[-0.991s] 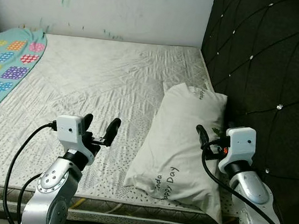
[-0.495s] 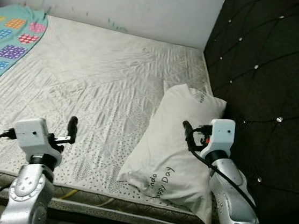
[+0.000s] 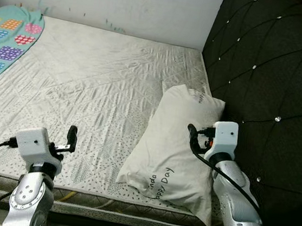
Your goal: Clean up the room
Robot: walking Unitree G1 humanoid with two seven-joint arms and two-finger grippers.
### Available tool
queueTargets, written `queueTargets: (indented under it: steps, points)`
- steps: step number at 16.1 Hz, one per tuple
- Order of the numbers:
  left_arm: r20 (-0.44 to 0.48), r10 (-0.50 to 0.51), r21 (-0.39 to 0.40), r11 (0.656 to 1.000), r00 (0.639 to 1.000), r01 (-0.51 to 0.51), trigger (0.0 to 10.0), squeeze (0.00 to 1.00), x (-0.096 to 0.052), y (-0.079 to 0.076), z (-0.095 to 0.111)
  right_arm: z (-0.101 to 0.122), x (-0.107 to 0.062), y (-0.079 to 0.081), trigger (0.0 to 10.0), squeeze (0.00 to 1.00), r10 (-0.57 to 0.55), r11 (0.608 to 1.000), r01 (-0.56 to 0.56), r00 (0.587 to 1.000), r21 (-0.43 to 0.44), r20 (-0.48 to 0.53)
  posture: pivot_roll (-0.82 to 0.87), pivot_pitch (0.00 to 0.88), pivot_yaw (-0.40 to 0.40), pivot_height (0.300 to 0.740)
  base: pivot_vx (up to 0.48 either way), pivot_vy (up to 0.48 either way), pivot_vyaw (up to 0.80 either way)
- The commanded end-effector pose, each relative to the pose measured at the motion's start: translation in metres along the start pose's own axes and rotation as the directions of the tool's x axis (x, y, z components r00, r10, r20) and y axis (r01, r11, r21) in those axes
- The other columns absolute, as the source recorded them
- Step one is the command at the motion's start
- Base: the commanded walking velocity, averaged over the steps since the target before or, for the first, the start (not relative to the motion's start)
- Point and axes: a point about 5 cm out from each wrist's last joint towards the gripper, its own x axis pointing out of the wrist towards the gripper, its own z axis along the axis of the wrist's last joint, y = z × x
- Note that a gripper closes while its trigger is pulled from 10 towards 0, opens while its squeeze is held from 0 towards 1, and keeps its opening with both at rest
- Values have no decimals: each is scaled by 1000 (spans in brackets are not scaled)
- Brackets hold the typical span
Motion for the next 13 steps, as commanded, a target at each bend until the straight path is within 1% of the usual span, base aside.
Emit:
queueTargets:
  steps: [1, 4, 6, 11, 13]
  points:
    - [7, -16, -1, 1000, 1000, 16, 10000, 0, 3, -4, 1, 4, 3, -4, 10000, 0, -26, 1000, 26, 1000, 3, 16, 4, 4, -84, 740, 0, 0, 0]
    - [13, -38, 7, 999, 999, 38, 10000, 0, 4, -8, 1, 4, 3, -3, 10000, 0, -24, 1000, 24, 1000, 4, 17, 2, 4, -83, 740, 0, 0, 0]
    - [17, -52, -10, 999, 998, 53, 10000, 0, 5, -10, 3, 4, 5, -3, 10000, 0, -24, 1000, 24, 1000, 2, 18, 0, 5, -86, 740, 0, 0, 0]
    - [16, -61, -16, 998, 998, 61, 10000, 0, 5, -12, 2, 5, 6, -3, 10000, 0, -22, 1000, 22, 1000, 2, 20, -3, 6, -88, 740, 0, -400, 0]
    - [11, -59, -13, 998, 998, 60, 10000, 0, 6, -13, 1, 6, 6, -4, 10000, 0, -34, 999, 34, 999, -17, 23, -4, 6, -90, 740, 0, -416, 0]
